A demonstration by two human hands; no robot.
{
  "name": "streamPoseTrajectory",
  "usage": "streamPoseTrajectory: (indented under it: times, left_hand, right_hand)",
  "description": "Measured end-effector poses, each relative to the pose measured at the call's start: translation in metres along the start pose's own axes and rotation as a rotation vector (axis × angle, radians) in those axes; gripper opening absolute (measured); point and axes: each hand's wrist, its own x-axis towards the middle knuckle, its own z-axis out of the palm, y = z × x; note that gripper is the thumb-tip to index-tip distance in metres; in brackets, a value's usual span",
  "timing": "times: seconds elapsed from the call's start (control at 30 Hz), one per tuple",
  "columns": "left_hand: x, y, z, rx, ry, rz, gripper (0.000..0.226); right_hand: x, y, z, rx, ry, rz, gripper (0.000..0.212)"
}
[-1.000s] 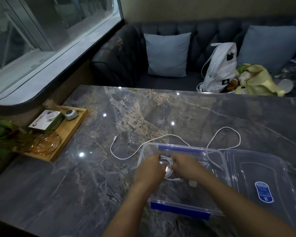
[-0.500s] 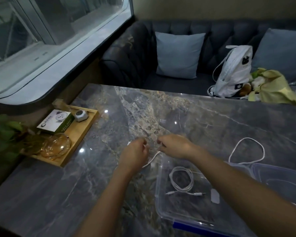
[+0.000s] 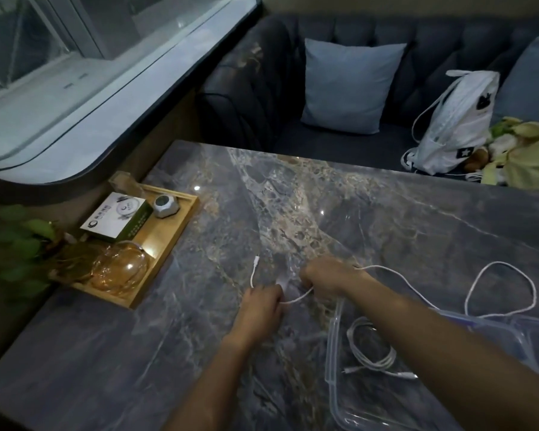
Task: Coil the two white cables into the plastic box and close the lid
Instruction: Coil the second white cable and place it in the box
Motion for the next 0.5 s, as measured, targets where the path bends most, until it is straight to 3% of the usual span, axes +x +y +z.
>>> streamPoseTrajectory:
  times: [0.13,0.33,0.5]
  left_hand:
    - [0.006,0.006,-0.019,-0.515,0.119,-0.11,0.028]
    - [0.017,0.021,-0.063,-0.871,0.147,-0.092,0.031]
    - [0.012,0.042,-0.092,-1.479,-0.165,-0.165,0.038]
  right_hand:
    - [-0.005,0.011,-0.008,0.312,0.078,0.035,0.011]
    - [-0.04,0.026,-0.048,1.032,0.271,0.036,0.01]
    - [-0.059,0.035,-0.067,1.099,0.61,0.072,0.022]
